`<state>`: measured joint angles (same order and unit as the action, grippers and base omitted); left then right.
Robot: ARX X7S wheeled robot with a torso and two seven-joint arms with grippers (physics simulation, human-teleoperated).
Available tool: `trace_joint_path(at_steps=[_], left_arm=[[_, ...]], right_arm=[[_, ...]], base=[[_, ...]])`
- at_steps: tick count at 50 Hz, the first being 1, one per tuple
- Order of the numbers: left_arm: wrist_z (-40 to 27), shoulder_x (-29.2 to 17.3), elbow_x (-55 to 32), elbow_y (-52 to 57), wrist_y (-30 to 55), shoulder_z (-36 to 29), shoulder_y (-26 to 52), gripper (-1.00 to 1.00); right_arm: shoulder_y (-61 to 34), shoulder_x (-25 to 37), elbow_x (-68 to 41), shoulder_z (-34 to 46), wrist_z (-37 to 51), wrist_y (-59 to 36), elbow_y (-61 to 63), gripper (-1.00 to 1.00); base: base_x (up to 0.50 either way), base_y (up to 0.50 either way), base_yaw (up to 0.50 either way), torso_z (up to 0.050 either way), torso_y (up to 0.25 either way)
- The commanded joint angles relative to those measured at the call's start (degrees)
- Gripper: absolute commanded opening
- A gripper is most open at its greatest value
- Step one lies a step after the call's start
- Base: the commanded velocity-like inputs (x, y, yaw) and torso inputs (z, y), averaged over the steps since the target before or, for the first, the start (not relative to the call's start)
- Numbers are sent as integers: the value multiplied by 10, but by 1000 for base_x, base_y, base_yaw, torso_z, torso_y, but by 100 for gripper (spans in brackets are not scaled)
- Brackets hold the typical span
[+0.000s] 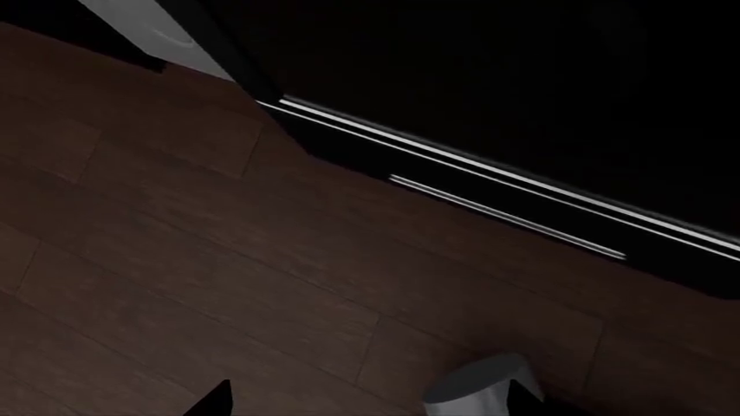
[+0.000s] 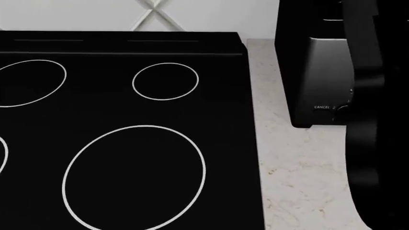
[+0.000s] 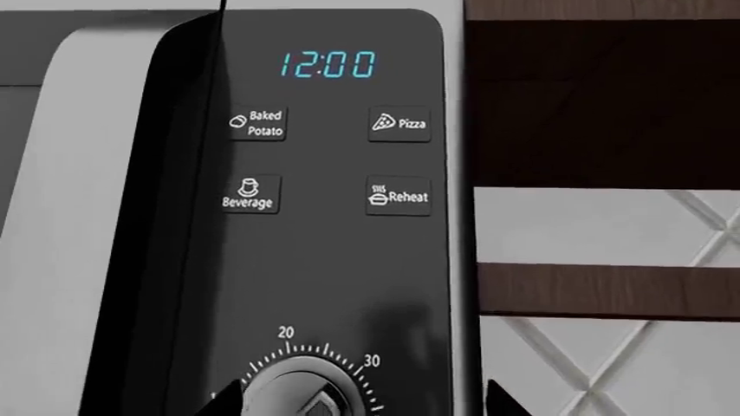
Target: Press the stop button on the microwave
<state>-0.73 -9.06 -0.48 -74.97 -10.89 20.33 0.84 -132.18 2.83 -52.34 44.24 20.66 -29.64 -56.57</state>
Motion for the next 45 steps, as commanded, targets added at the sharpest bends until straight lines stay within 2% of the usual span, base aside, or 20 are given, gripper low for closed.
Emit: trace_joint_path(at_steps=[1, 12, 13, 45], left_arm=[[0, 0, 0, 0, 0, 0, 0, 100], [0, 0, 0, 0, 0, 0, 0, 100], [0, 0, 0, 0, 0, 0, 0, 100], [0, 0, 0, 0, 0, 0, 0, 100]], right_arm=[[16, 29, -21, -8, 47, -52, 86, 100], [22, 52, -55, -17, 91, -115, 199, 100], [23, 52, -55, -17, 92, -115, 202, -100], [63, 69, -65, -13, 133, -152, 244, -100]], base=[[0, 0, 0, 0, 0], [0, 0, 0, 0, 0], [0, 0, 0, 0, 0], [0, 0, 0, 0, 0]])
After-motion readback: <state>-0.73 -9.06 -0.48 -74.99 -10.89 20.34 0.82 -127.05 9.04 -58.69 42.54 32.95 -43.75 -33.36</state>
